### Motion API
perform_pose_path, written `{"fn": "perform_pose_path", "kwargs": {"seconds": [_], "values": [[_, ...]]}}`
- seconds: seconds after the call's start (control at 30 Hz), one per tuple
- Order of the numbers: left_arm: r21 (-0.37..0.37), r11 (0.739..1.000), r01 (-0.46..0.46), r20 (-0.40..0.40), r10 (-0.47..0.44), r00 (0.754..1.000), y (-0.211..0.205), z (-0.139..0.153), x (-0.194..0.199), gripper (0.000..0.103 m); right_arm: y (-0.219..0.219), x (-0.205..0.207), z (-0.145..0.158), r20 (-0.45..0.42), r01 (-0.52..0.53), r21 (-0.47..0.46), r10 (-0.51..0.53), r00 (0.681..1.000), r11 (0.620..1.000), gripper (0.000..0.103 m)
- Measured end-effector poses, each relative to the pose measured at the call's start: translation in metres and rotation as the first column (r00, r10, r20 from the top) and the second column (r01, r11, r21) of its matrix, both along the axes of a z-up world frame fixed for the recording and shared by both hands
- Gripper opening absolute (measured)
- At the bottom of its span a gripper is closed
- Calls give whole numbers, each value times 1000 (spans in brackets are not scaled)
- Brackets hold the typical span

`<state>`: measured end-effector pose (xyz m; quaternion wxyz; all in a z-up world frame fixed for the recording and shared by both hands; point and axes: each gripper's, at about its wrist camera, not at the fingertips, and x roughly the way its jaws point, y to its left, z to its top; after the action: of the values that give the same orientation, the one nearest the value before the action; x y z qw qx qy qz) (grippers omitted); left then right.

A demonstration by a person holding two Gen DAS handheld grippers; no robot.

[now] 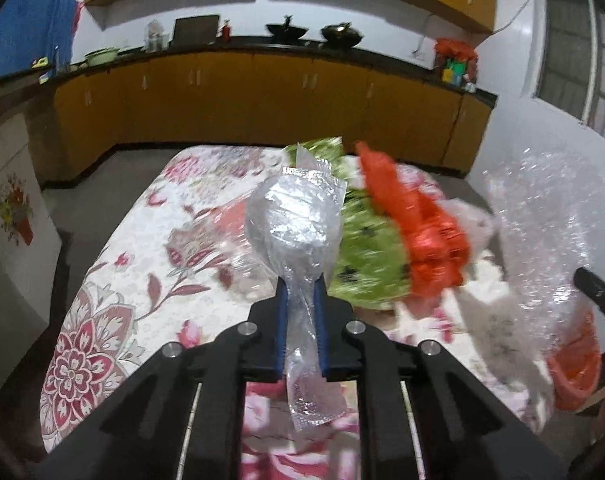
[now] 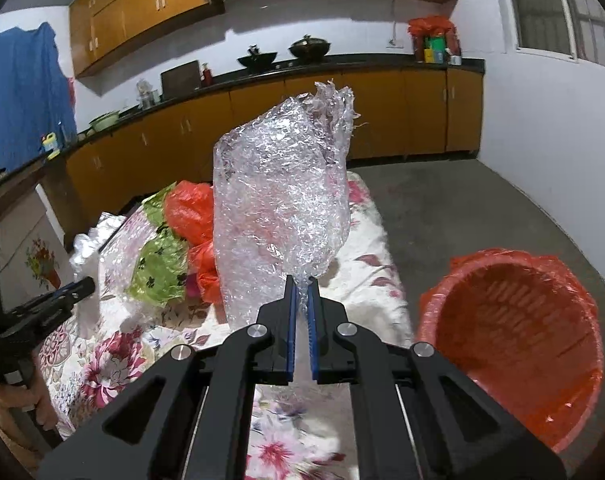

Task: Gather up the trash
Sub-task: 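Lift the bubble wrap with the right gripper while the left grasps a clear bag, then drop the bubble wrap and clear bag into the orange wastebasket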

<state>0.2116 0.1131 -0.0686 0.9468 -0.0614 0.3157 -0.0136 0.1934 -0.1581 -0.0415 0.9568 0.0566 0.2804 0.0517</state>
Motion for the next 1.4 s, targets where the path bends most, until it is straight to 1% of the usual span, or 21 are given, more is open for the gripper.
{"fn": "perform_pose_path", "kwargs": {"seconds": [0.17,0.3,0.4,0.57,0.7,0.83,0.97,1.2,1.4], "values": [[-26,995,100,36,-99,994,-36,23,-11,13,-28,-14,4,10,77,0,-77,997,997,6],[-30,982,188,58,-186,981,-73,33,-17,13,-57,-29,6,14,156,2,-156,988,988,6],[-33,965,262,64,-259,964,-106,36,-21,13,-80,-40,9,15,215,4,-215,976,977,6],[-42,934,356,65,-353,934,-155,37,-25,13,-117,-56,11,11,304,7,-304,953,953,6],[-50,901,431,61,-428,902,-195,37,-28,13,-139,-65,10,8,352,13,-352,936,936,6],[-47,872,488,56,-486,872,-226,36,-25,13,-158,-72,8,1,395,22,-395,919,918,6],[-46,845,533,37,-532,846,-247,28,-22,13,-174,-78,3,-12,427,34,-427,904,903,6],[-63,810,583,-4,-585,811,-280,12,-12,13,-197,-83,-6,-41,470,51,-469,882,881,6],[-70,788,612,-33,-615,788,-308,-1,-8,14,-208,-76,-9,-59,479,67,-476,877,875,6]]}}
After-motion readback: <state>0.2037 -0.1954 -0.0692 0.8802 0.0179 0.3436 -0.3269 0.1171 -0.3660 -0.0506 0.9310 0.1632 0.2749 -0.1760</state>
